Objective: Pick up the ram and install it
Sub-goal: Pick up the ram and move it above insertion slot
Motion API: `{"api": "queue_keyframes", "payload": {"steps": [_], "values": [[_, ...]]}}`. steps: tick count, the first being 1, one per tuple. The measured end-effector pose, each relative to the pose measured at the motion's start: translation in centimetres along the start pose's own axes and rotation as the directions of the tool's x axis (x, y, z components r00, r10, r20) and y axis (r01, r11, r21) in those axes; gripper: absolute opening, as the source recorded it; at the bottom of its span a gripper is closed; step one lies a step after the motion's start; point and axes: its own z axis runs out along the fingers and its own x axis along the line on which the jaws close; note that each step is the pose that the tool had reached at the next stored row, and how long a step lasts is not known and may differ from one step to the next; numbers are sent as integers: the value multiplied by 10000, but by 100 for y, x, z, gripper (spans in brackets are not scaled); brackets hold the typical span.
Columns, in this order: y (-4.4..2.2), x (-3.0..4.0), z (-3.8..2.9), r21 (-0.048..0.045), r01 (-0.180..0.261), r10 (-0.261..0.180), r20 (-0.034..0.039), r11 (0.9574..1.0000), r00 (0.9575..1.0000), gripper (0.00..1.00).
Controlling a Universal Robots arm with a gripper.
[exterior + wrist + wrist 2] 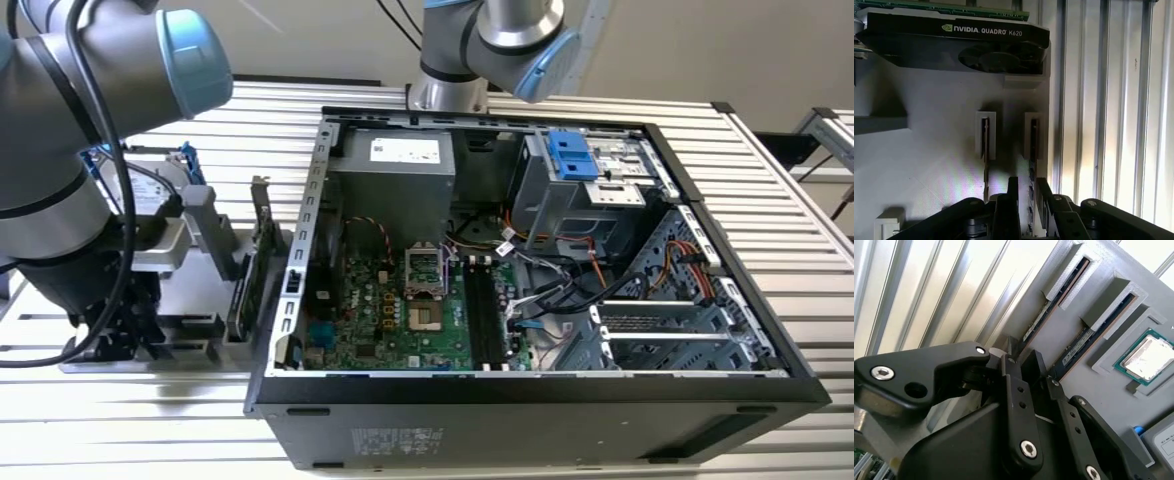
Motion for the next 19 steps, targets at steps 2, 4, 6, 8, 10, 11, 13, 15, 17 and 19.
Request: {"api": "queue_keyframes", "payload": {"steps": [2, 4, 6, 8, 10, 11, 13, 15, 17, 19], "values": [[-10, 0, 1, 0, -1, 1, 0, 10000, 10000, 100], [-13, 0, 0, 0, 1, -1, 0, 10000, 10000, 100], [-15, 0, 1, -1, 0, 0, -1, 10000, 10000, 100], [-16, 0, 0, 0, 0, 0, 0, 10000, 10000, 100], [-16, 0, 0, -1, 1, -1, 0, 10000, 10000, 100], [-17, 0, 0, -1, 1, -1, 0, 10000, 10000, 100], [-18, 0, 0, 0, 0, 0, 0, 10000, 10000, 100], [-18, 0, 0, -1, 0, 0, 0, 10000, 10000, 100], [-19, 0, 0, 0, 0, 0, 0, 10000, 10000, 100], [-20, 0, 0, 0, 0, 0, 1, 10000, 10000, 100]]}}
